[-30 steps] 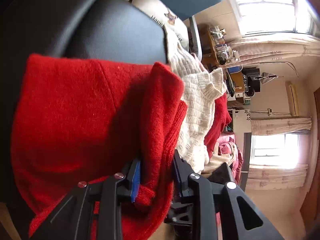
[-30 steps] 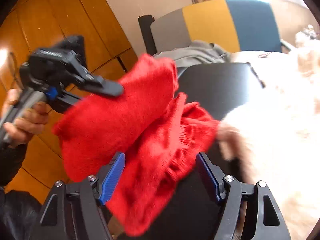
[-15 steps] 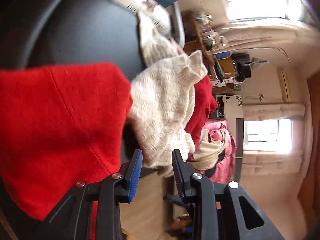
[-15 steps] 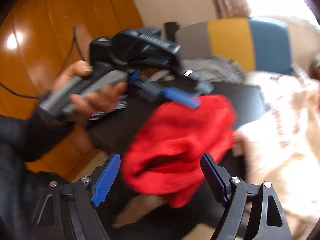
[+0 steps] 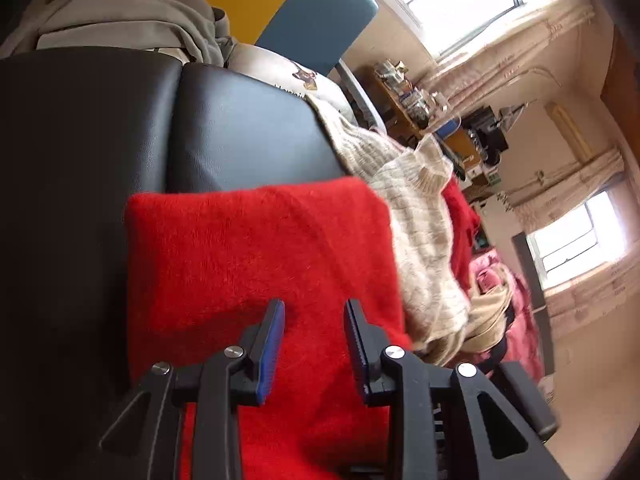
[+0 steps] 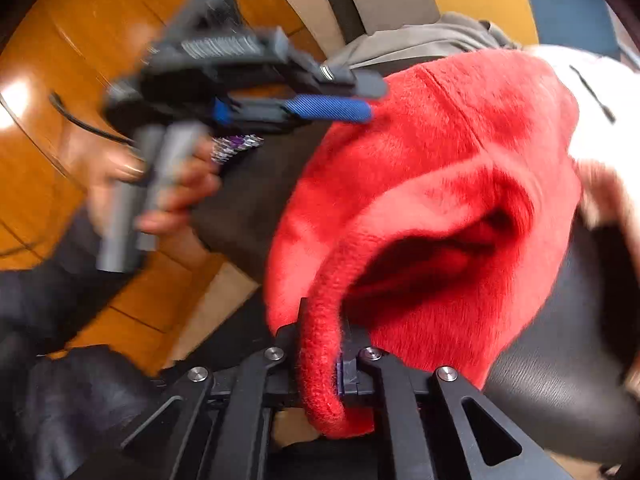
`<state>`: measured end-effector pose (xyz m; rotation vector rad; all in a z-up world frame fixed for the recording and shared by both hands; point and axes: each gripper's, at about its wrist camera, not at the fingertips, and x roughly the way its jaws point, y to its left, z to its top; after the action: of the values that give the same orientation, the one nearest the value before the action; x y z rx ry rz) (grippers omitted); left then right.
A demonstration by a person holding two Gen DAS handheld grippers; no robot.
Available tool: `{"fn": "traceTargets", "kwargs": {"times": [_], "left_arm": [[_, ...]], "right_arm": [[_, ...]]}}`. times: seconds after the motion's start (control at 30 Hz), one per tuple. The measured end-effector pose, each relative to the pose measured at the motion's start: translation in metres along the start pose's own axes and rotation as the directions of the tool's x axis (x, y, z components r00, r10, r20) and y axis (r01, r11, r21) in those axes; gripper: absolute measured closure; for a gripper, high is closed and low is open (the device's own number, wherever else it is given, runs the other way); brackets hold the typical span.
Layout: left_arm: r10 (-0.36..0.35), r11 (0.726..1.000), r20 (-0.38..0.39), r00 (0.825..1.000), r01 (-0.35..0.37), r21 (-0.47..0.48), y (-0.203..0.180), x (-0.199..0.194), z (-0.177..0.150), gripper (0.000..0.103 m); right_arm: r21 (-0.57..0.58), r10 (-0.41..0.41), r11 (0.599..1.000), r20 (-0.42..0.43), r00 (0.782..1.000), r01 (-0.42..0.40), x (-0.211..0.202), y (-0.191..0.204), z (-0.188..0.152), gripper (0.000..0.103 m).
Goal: Fold clothes
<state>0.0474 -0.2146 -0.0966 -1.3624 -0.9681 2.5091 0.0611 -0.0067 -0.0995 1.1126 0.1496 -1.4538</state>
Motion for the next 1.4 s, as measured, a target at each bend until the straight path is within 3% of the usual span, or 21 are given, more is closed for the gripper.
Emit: {"fn": "traceTargets", "kwargs": {"times": [0.07,0.17,0.27,0.3,0.37,0.43,0.5,0.57,0.63,0.73,0.8,0.83,0.87,0.93,1.03,1.17,1.23,1.33,1.4], "left_arm": [[0.015,1.0,-0.035,0.999,-0.014,0.017,0.003,0.018,0.0,0.074],[-0.004,1.0,-0.056,0.998,0.006,0.03,0.004,0.037,0.004,0.078],[0.008,0.998,-0.045,0.999,-0.004,0.068,-0.002,0.044,0.006,0.08],[0.019,0.996,-0.042,0.999,-0.016,0.083,-0.005,0.044,0.006,0.08],[0.024,0.995,-0.037,0.999,-0.02,0.098,-0.005,0.041,0.006,0.08],[0.015,0.994,-0.014,1.0,-0.014,0.109,-0.006,0.031,0.004,0.078],[0.011,0.994,0.014,1.0,-0.012,0.111,-0.007,0.02,0.0,0.076],[0.001,0.994,0.045,0.999,-0.006,0.108,-0.008,0.009,-0.006,0.075],[0.0,0.995,0.075,0.997,-0.008,0.104,-0.008,-0.002,-0.013,0.075],[-0.009,0.994,0.101,0.995,-0.002,0.107,-0.006,-0.015,-0.027,0.075],[-0.023,0.994,0.103,0.994,0.011,0.112,-0.006,-0.019,-0.036,0.075],[-0.034,0.993,0.101,0.994,0.022,0.117,-0.006,-0.021,-0.042,0.075],[-0.046,0.992,0.093,0.995,0.035,0.121,-0.006,-0.02,-0.047,0.075],[-0.06,0.988,0.068,0.996,0.049,0.143,-0.009,-0.015,-0.058,0.075],[-0.072,0.981,0.028,0.997,0.066,0.181,-0.013,-0.002,-0.071,0.074],[0.002,0.977,-0.076,0.997,0.014,0.214,-0.012,0.034,-0.084,0.074],[0.006,0.978,-0.075,0.997,0.009,0.206,-0.005,0.044,-0.087,0.077],[-0.047,0.992,-0.081,0.996,0.055,0.11,0.01,0.041,-0.08,0.085],[-0.047,0.995,-0.077,0.996,0.054,0.084,0.011,0.035,-0.077,0.083]], "right_arm": [[0.022,0.002,1.0,0.001,1.0,-0.002,-0.011,-0.005,-0.013,0.095],[0.144,-0.109,0.983,-0.06,0.992,0.116,-0.002,-0.041,-0.04,0.094],[0.233,-0.061,0.97,-0.014,0.998,0.062,0.001,-0.054,-0.045,0.087],[0.255,-0.039,0.966,0.006,0.999,0.036,0.0,-0.055,-0.044,0.082],[0.246,-0.02,0.969,0.028,0.999,0.012,-0.016,-0.05,-0.038,0.05],[0.229,-0.044,0.973,0.086,0.995,0.023,-0.043,-0.044,-0.029,0.035],[0.219,-0.067,0.975,0.165,0.984,0.03,-0.073,-0.04,-0.018,0.033],[0.234,-0.1,0.971,0.247,0.964,0.041,-0.09,-0.042,-0.007,0.016],[0.25,-0.177,0.963,0.304,0.936,0.101,-0.094,-0.047,0.008,0.013],[0.313,-0.245,0.939,0.309,0.919,0.145,-0.071,-0.073,0.042,0.013],[0.346,-0.266,0.924,0.275,0.924,0.163,-0.053,-0.09,0.055,0.024],[0.348,-0.278,0.919,0.247,0.928,0.182,-0.04,-0.096,0.062,0.045],[0.352,-0.299,0.911,0.213,0.93,0.213,-0.032,-0.096,0.06,0.08],[0.346,-0.319,0.909,0.222,0.921,0.232,-0.034,-0.094,0.067,0.085],[0.299,-0.364,0.912,0.27,0.891,0.282,-0.054,-0.083,0.07,0.087],[0.317,-0.498,0.841,0.136,0.857,0.438,-0.038,-0.108,0.052,0.087],[0.359,-0.476,0.844,0.158,0.865,0.399,-0.034,-0.127,0.039,0.084],[0.402,-0.464,0.84,0.186,0.866,0.363,-0.036,-0.138,0.036,0.069],[0.39,-0.474,0.84,0.189,0.86,0.377,-0.042,-0.138,0.034,0.059]]}}
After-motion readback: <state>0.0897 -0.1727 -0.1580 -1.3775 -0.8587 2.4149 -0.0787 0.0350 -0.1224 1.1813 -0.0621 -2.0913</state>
